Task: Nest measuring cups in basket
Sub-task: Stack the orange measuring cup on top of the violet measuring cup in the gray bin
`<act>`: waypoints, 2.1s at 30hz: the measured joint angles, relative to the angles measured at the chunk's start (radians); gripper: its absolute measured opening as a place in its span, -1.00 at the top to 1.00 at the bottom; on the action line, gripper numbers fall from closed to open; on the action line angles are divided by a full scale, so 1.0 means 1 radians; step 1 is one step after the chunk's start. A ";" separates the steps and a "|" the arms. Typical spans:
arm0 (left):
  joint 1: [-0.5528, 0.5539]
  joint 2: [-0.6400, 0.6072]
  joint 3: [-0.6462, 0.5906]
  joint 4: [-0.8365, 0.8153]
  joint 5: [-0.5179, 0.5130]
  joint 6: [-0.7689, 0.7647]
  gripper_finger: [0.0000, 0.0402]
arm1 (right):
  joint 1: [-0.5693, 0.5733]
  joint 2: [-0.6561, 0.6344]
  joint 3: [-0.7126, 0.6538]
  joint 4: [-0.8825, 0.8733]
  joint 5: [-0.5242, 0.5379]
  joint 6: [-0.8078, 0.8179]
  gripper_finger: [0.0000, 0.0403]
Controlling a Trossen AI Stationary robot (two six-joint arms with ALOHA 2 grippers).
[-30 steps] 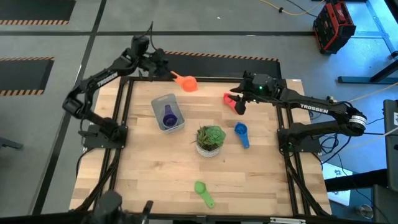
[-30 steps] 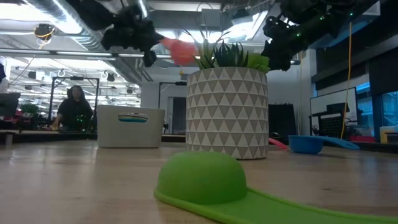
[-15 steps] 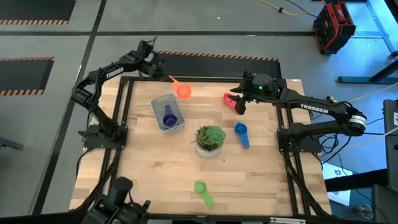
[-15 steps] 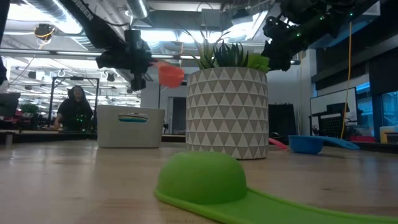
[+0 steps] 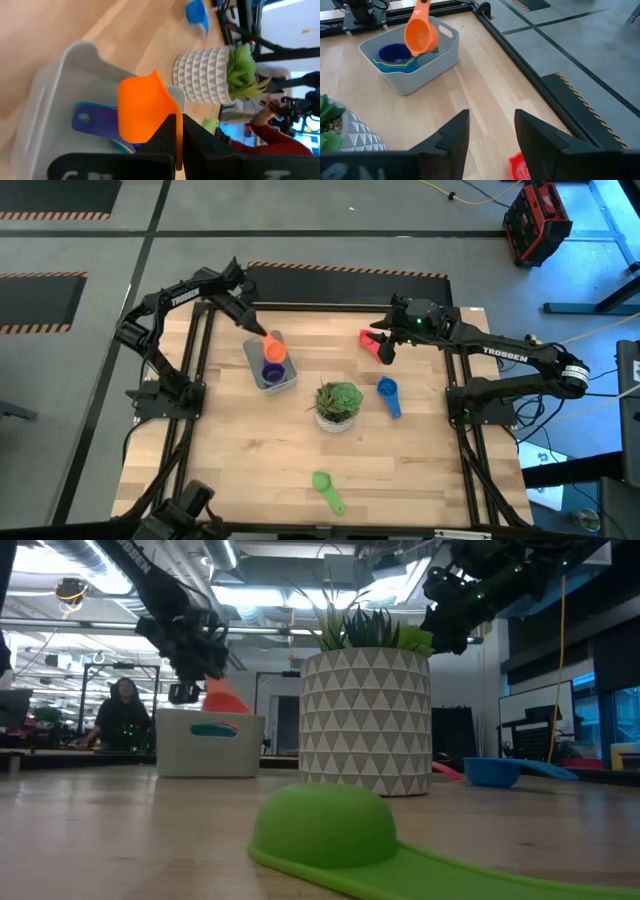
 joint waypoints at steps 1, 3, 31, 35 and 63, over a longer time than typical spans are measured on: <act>0.000 0.000 0.000 -0.019 0.000 0.013 0.99 | 0.000 0.000 0.000 0.000 0.000 0.000 0.20; 0.000 0.000 0.000 -0.039 0.006 0.024 0.99 | 0.000 0.000 0.000 0.000 0.000 0.000 0.20; -0.200 -0.001 -0.069 -0.080 -0.016 0.078 0.98 | 0.000 0.000 0.000 0.000 0.000 0.000 0.20; -0.200 -0.001 -0.069 -0.078 -0.052 0.078 0.93 | 0.000 0.000 0.000 0.000 0.000 0.000 0.20; -0.251 -0.001 -0.070 0.070 -0.376 0.029 0.26 | 0.000 0.000 0.000 0.000 0.000 0.000 0.20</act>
